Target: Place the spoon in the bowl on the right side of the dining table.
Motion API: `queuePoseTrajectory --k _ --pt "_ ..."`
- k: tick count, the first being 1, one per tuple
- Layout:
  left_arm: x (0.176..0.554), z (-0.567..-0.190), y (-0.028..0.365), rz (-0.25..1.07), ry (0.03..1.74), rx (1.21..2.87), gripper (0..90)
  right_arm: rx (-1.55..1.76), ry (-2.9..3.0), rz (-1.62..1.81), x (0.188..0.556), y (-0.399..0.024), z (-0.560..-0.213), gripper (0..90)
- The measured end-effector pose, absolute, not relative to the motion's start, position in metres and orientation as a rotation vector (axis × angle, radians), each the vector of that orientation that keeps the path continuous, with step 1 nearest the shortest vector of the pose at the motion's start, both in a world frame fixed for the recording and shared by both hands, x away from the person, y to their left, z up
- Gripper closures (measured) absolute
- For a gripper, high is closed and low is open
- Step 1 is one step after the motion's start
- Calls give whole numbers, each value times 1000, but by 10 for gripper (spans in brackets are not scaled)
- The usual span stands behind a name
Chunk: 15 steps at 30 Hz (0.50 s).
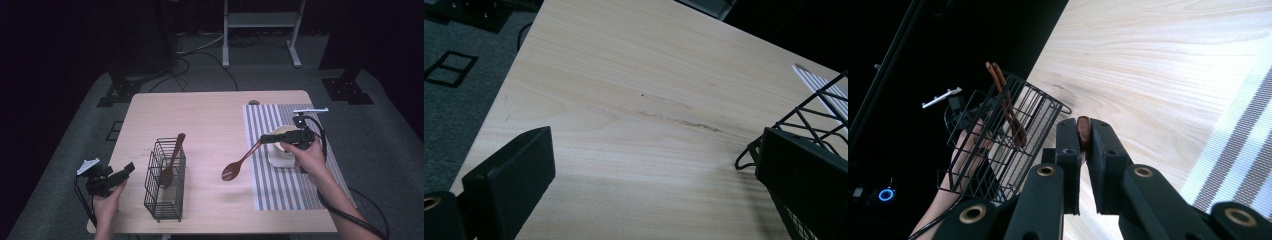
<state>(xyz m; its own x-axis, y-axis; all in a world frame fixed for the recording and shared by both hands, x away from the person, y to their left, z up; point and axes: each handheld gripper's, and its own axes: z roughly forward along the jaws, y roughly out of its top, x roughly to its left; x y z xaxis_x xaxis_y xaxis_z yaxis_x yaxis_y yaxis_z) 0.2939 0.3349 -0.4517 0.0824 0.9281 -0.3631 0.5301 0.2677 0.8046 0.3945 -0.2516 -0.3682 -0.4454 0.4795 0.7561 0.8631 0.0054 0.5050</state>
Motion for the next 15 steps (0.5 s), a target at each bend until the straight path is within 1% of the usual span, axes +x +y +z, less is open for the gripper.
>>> queuePoseTrajectory --k 15 --pt "294 -452 335 521 1578 1390 17 -1456 -1890 -1433 395 -277 -375 830"
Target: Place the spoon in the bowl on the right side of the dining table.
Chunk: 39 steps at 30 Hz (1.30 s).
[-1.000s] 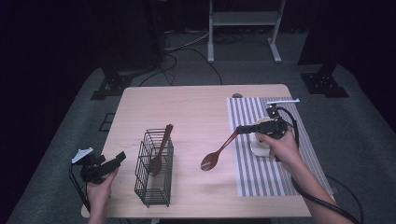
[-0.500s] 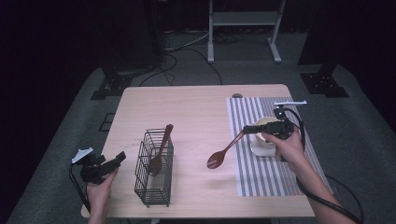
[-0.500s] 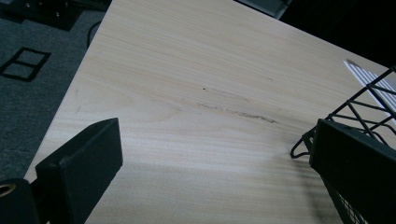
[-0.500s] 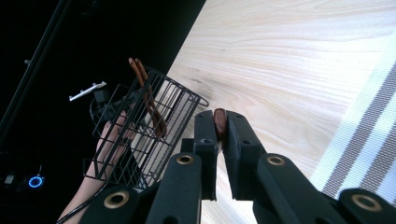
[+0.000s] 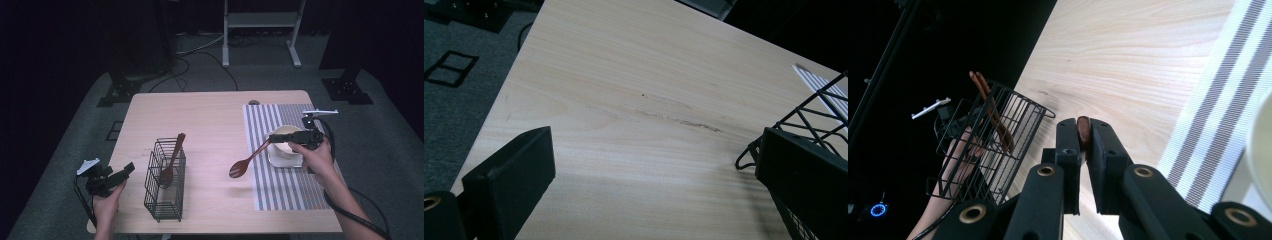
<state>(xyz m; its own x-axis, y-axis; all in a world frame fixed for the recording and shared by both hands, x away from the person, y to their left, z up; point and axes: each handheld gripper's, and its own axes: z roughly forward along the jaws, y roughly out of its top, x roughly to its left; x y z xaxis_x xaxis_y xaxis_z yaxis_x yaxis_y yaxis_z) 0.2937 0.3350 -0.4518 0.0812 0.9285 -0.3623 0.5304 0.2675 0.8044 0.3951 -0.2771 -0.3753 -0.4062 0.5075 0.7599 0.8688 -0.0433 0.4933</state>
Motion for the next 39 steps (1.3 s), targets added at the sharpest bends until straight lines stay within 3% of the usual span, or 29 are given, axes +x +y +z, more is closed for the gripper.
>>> queuePoseTrajectory --k 39 --pt "294 -453 335 522 1581 1392 17 -1608 -1810 -1479 390 -332 -383 830"
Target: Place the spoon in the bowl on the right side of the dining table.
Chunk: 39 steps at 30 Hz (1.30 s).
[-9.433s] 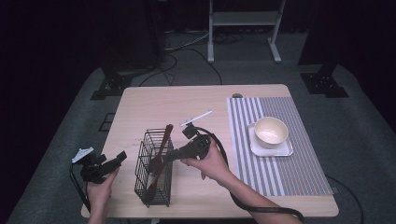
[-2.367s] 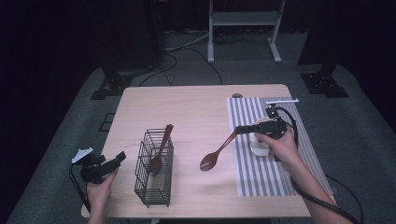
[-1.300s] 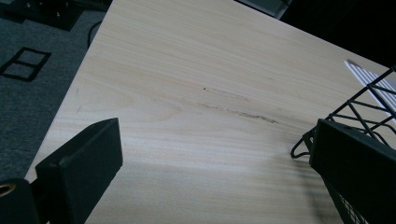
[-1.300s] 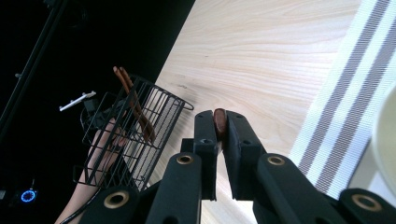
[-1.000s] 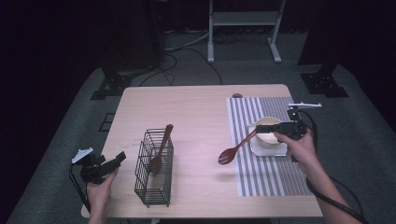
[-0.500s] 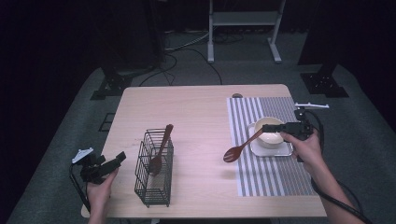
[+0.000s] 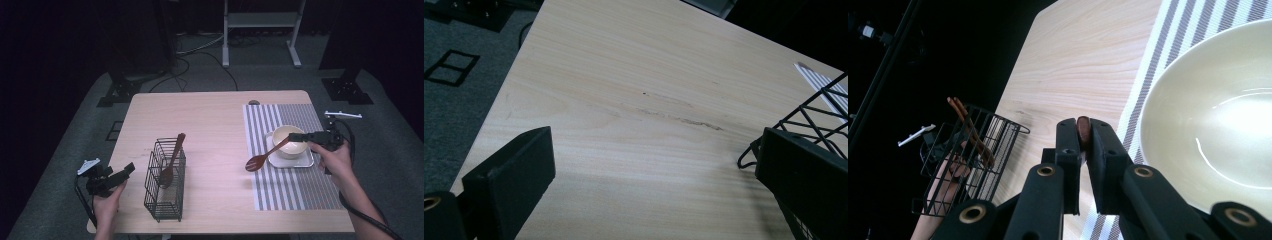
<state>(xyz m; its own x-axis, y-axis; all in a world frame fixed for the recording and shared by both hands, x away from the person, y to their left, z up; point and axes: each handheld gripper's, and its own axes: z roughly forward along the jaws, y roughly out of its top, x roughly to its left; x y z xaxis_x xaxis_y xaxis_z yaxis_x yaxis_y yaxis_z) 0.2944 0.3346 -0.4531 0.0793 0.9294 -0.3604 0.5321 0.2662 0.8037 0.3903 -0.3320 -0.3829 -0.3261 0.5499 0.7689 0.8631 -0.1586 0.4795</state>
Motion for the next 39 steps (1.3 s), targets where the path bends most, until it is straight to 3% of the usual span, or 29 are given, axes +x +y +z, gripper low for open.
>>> queuePoseTrajectory --k 39 --pt "294 -453 334 527 1584 1390 17 -1737 -1734 -1554 384 -374 -376 831"
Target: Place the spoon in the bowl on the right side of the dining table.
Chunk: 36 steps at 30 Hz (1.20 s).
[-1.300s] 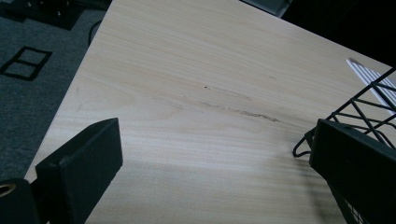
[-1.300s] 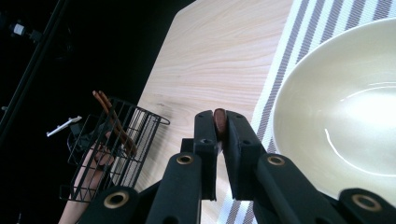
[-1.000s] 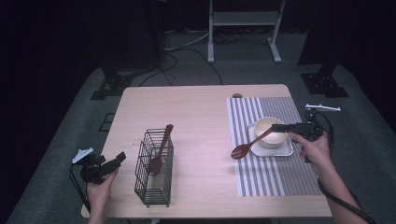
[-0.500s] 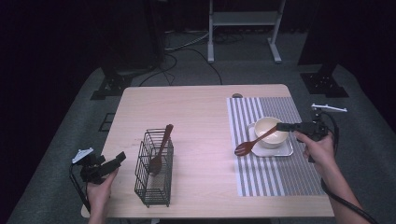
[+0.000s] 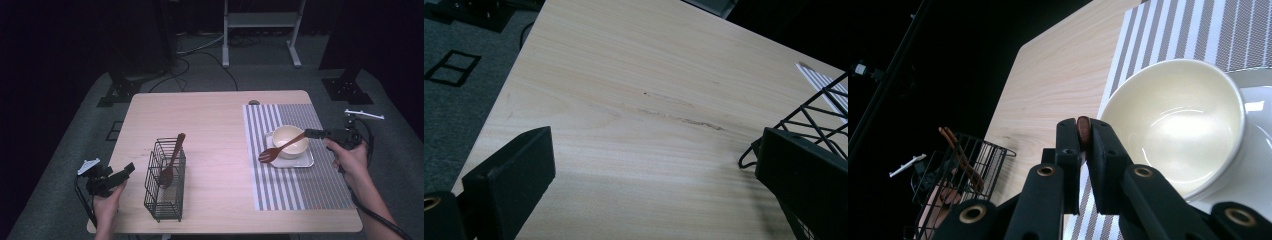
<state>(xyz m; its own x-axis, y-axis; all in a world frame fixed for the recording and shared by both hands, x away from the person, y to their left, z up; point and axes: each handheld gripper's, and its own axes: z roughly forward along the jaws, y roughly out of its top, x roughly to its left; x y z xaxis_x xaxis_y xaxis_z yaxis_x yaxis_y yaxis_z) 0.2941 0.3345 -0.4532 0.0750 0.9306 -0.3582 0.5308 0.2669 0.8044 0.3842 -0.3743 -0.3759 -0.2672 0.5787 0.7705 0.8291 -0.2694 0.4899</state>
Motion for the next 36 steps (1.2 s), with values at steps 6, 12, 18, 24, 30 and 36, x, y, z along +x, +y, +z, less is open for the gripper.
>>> queuePoseTrajectory --k 6,12,18,24,30,36 --pt "294 -453 335 529 1585 1390 17 -1764 -1724 -1562 384 -380 -375 831" --pt "294 -453 335 527 1585 1389 17 -1788 -1711 -1568 382 -387 -374 830" --pt "294 -453 334 526 1585 1393 17 -1816 -1693 -1584 380 -396 -372 830" --pt "294 -453 334 527 1584 1393 17 -1847 -1680 -1598 377 -406 -368 830" --pt "294 -454 335 527 1585 1396 17 -1881 -1647 -1622 373 -417 -367 830" --pt "294 -454 334 527 1585 1397 17 -1913 -1626 -1627 371 -424 -368 830"
